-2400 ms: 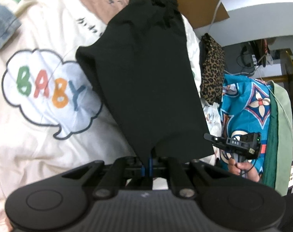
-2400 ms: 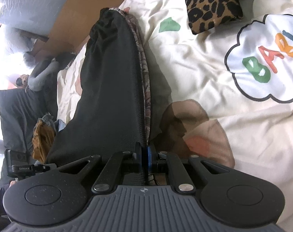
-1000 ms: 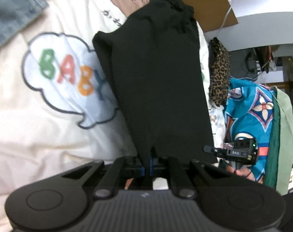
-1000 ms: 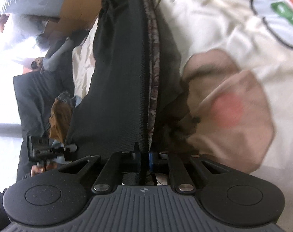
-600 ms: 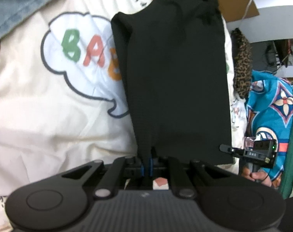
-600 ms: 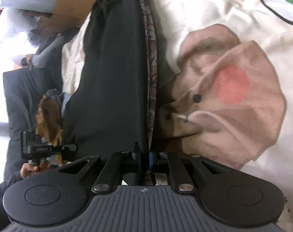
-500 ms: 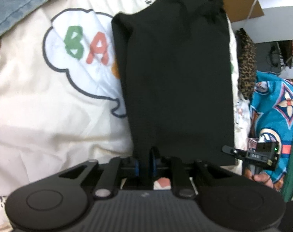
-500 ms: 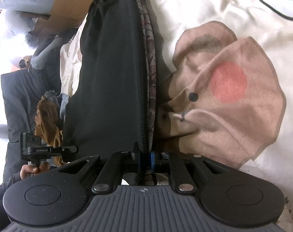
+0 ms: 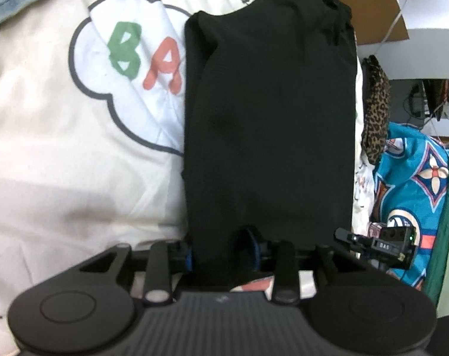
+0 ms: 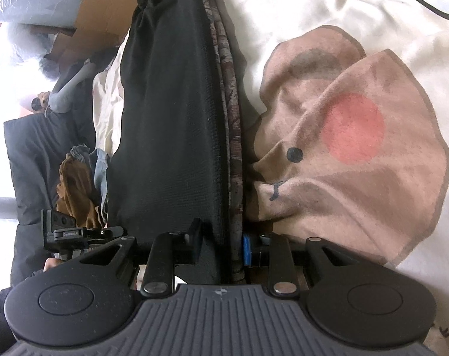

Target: Fold clothes

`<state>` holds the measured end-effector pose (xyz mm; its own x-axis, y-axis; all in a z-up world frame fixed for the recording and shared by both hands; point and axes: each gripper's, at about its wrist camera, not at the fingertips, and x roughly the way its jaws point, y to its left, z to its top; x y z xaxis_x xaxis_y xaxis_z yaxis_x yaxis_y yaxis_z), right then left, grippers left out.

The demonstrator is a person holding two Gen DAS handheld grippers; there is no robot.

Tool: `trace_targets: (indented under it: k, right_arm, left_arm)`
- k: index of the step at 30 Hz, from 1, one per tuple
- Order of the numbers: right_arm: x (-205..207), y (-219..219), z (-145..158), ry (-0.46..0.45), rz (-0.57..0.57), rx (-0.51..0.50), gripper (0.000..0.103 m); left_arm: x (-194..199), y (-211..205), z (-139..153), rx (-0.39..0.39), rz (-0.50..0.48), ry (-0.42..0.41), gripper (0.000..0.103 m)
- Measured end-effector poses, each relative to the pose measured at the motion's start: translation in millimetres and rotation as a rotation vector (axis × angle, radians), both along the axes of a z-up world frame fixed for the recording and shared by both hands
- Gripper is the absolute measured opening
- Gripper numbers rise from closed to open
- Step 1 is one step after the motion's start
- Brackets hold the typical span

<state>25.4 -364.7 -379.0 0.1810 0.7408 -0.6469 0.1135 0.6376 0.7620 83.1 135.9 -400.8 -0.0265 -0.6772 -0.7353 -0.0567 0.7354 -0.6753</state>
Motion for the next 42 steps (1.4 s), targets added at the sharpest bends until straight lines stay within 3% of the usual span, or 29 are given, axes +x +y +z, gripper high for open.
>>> trace_targets:
  k: [13, 16, 21, 29, 31, 32, 36, 42]
  right_arm:
    - [-5.6, -1.1, -2.2, 0.015, 0.010, 0.020, 0.024]
    - [-5.8, -2.2, -2.9, 0.020, 0.009, 0.023, 0.015]
    - [-7.1, -5.9, -0.3, 0.018, -0.003, 0.049, 0.011]
    - [-6.4, -4.7, -3.8, 0.039, -0.015, 0.042, 0.013]
    - [-6.0, -4.4, -3.1, 0.041, -0.018, 0.037, 0.013]
    - [-5.9, -4.3, -2.7, 0.041, -0.019, 0.034, 0.013]
    - [-6.5, -0.9, 4.9, 0.003, -0.001, 0.007, 0.006]
    - [-3.7, 5.1, 32.3, -0.070, 0.019, 0.019, 0.005]
  left_arm:
    - [-4.1, 13.2, -5.0, -0.054, -0.014, 0.031, 0.025]
    - [-4.9, 17.6, -1.1, -0.071, -0.019, 0.019, 0.009]
    - [-9.1, 26.8, 8.4, -0.125, -0.004, -0.006, 0.009]
    - [-9.5, 21.3, -6.8, -0.088, -0.003, 0.032, 0.018]
    - [-9.6, 20.1, -6.6, -0.088, -0.004, 0.024, 0.017]
    - [-9.8, 20.0, -5.4, -0.090, -0.002, 0.017, 0.009]
    - [-13.4, 20.8, 8.0, -0.085, -0.014, -0.036, 0.008]
    - [-13.6, 18.9, 42.4, -0.094, -0.017, -0.118, 0.007]
